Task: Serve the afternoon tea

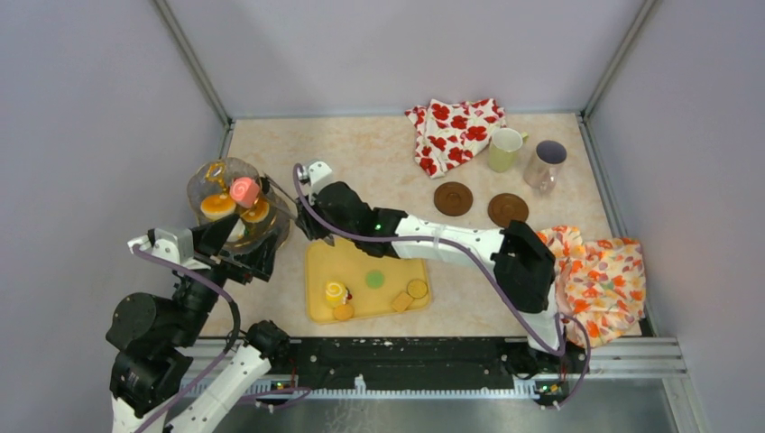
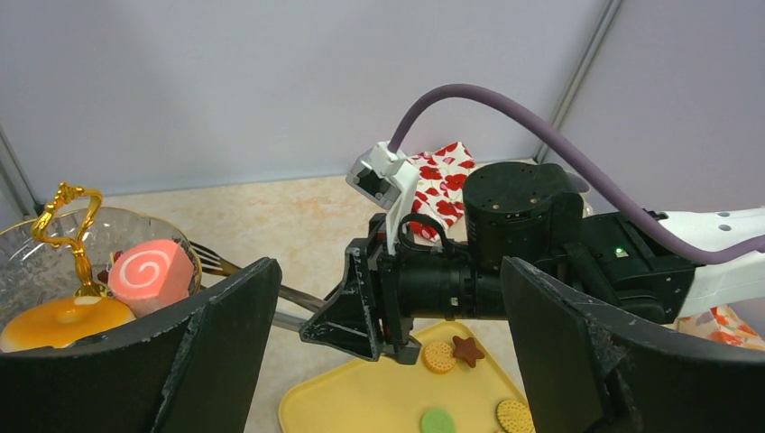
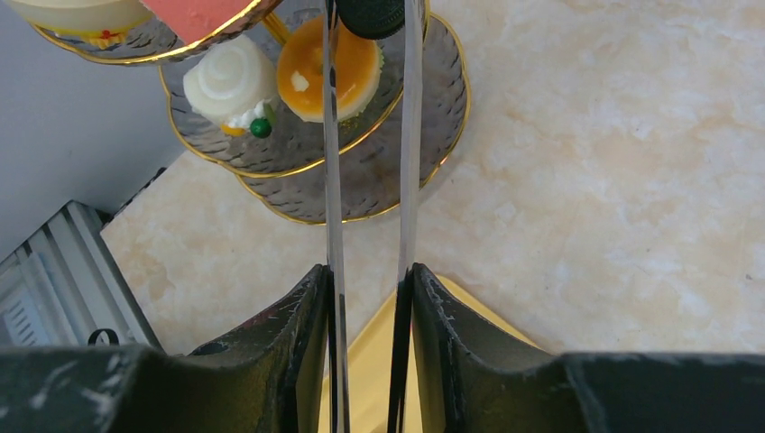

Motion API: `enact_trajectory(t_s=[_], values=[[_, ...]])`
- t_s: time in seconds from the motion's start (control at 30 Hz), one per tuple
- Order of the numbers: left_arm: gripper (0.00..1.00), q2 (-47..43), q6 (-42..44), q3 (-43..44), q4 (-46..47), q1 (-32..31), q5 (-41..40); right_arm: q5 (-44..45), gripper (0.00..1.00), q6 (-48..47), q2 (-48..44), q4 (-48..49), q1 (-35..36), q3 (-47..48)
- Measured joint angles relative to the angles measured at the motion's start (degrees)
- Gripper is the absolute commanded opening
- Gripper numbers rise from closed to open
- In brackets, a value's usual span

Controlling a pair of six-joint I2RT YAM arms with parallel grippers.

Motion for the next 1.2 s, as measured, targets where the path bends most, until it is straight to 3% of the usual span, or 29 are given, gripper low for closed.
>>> enact_trajectory(t_s=[1.03,1.2], values=[[0.99,0.00,0.00,0.00,-0.17,0.00,0.00,-3.85,0.35,-2.56,9.68,2.43,0.00,9.97],[0.99,0.00,0.00,0.00,-0.17,0.00,0.00,-4.66,0.41,-2.54,10.14,2.23,0.00,10.47]])
